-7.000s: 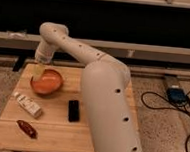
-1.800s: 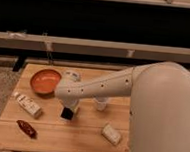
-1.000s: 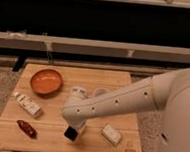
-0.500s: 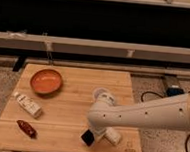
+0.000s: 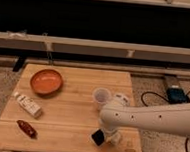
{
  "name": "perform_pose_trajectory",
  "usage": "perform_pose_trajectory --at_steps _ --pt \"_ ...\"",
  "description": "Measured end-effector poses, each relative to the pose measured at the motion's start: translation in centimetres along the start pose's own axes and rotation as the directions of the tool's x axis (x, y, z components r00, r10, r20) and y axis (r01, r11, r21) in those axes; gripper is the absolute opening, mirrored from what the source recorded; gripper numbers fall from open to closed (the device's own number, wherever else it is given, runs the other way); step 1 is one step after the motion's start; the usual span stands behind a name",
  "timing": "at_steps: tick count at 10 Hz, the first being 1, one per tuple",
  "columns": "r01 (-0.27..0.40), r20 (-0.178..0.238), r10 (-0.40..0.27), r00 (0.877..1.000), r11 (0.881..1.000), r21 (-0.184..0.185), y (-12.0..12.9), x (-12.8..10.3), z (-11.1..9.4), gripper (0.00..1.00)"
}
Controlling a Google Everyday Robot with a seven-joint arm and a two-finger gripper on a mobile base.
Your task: Place the eraser on the white sponge
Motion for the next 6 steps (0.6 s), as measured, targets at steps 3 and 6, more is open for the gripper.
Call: perform_pose_trajectory --at_steps 3,6 --pt "-0.022 -0.007 0.022 1.0 0.999 -0.042 0.9 1.5 0.8 0.05" --pt "-0.047 -0.026 0.046 0.999 0.997 -0.053 1.5 2.4 0.7 0.35"
